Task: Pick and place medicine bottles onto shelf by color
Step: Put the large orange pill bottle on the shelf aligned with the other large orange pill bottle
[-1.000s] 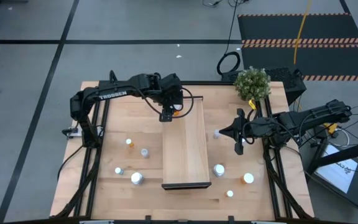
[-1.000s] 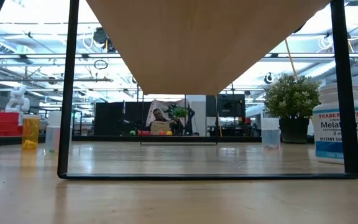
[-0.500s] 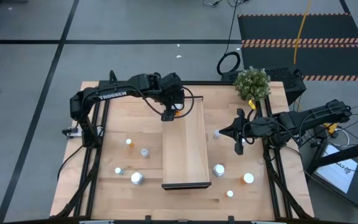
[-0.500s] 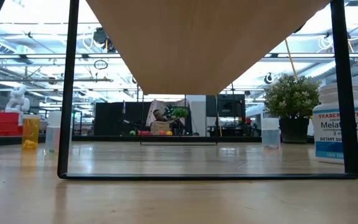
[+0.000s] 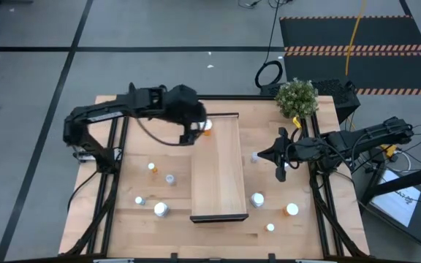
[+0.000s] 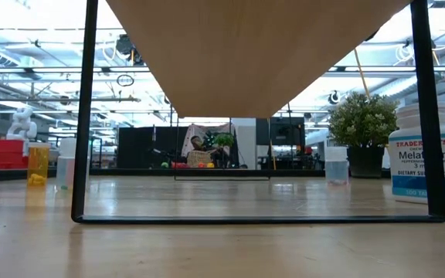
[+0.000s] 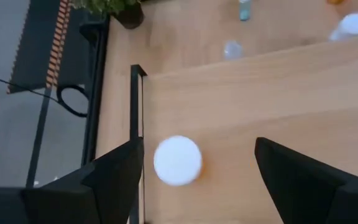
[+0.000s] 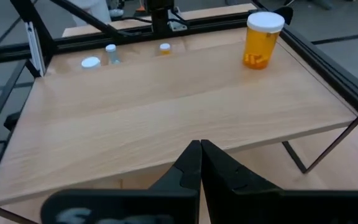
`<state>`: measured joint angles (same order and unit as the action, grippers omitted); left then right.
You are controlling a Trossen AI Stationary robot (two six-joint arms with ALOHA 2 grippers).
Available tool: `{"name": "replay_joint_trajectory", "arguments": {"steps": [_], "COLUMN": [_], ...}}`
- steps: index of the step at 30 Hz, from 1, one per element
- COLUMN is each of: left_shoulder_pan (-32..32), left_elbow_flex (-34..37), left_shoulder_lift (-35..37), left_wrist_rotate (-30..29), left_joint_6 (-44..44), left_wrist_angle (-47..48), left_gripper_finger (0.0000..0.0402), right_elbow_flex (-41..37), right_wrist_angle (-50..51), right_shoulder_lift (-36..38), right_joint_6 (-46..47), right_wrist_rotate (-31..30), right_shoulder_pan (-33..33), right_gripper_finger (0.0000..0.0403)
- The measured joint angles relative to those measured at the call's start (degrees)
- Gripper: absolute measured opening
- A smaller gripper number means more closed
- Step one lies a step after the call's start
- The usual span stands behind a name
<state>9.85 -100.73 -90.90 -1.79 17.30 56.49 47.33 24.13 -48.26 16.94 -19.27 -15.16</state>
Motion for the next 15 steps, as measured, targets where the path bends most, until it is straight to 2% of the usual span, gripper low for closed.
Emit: {"name": "replay_joint_trajectory", "arguments": {"steps": [4,7,11,15], "left_shoulder_pan": [-4.1,-8.4,-14.2,-19.3], "left_elbow_flex": [2.8,8.5,18.0,25.8], "left_shoulder_lift": [4.7,8.5,13.6,17.9], "left_wrist_rotate": [-1.6,-3.9,-10.8,-15.0], "left_joint_6": [-3.3,-5.4,-9.7,-14.8], "left_wrist_angle": [0.8,-1.2,-5.2,-10.8], "left_gripper_finger": [0.031,0.031,0.031,0.031], "right_elbow_flex": [0.0,0.0,0.0,1.5], "right_wrist_angle": [-0.7,-3.4,-6.1,-5.1], "right_shoulder_lift": [-1.0,-2.4,-4.1,-4.6], "right_joint_6": [3.4,3.8,3.4,3.4], "right_wrist_rotate": [-0.2,-0.1,0.0,-0.2], "right_shoulder_pan": [0.0,0.0,-1.9,-4.7], "right_gripper_finger": [0.0,0.0,0.0,0.0006]}}
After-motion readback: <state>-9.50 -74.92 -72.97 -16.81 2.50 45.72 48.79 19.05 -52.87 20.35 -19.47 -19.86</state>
